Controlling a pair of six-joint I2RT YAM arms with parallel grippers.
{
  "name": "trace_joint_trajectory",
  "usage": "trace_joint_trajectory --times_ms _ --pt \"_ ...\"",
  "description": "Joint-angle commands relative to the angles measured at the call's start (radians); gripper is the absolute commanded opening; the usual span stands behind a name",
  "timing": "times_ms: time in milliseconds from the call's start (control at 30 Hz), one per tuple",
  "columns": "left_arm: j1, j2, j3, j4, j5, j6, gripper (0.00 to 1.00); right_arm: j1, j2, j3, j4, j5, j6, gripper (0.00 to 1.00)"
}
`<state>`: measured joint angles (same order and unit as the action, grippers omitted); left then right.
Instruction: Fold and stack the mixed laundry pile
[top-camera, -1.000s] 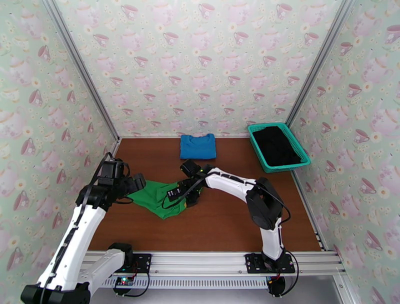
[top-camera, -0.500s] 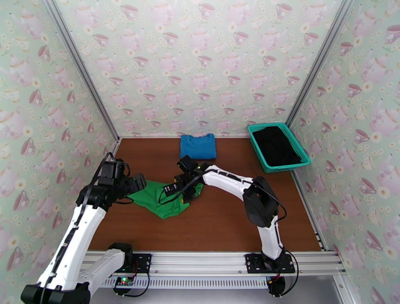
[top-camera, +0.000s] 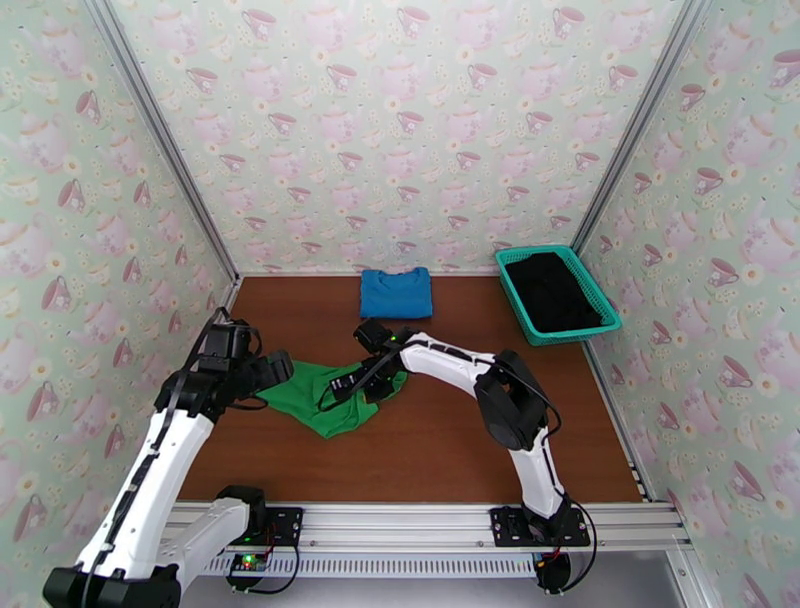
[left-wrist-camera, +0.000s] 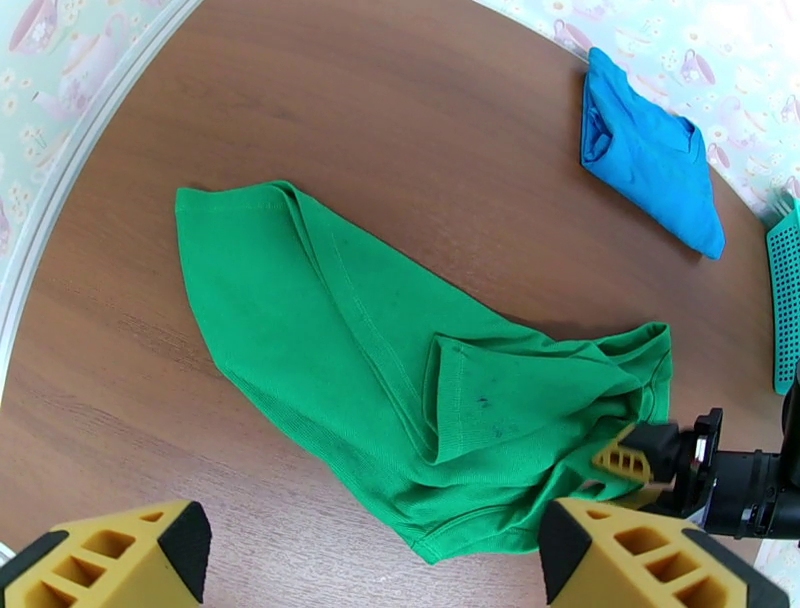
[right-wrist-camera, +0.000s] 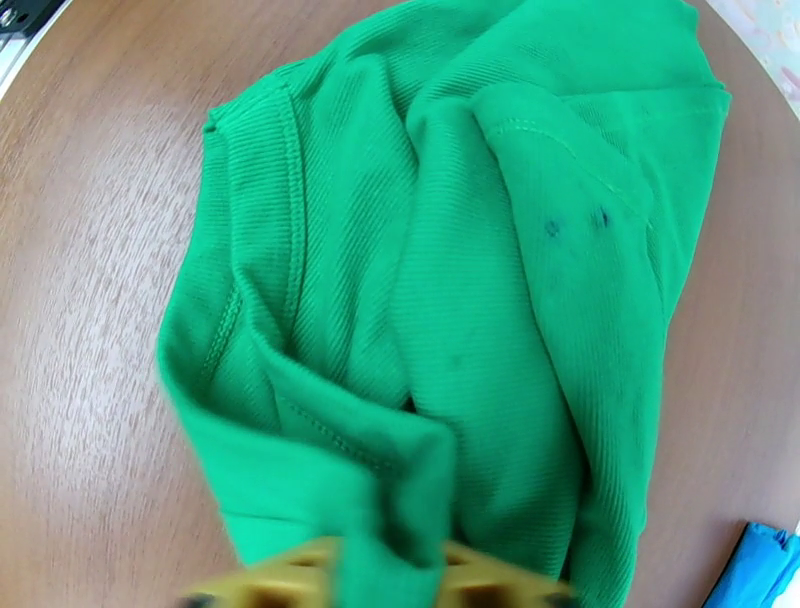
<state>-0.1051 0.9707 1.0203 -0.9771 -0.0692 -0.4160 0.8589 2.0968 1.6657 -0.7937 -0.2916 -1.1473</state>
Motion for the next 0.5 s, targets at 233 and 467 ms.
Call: trace_joint_trajectory --times_ms 233,467 --pt "-0.024 0.054 -0.071 0.02 0.029 -0.007 0.78 -0.111 -0.379 -0.24 0.155 0.037 0.17 0.0" --pt "-0.115 0.167 -0.095 0.073 -0.005 -0.03 0.78 -0.235 -0.675 -0.672 0.391 0.162 0.278 0.0"
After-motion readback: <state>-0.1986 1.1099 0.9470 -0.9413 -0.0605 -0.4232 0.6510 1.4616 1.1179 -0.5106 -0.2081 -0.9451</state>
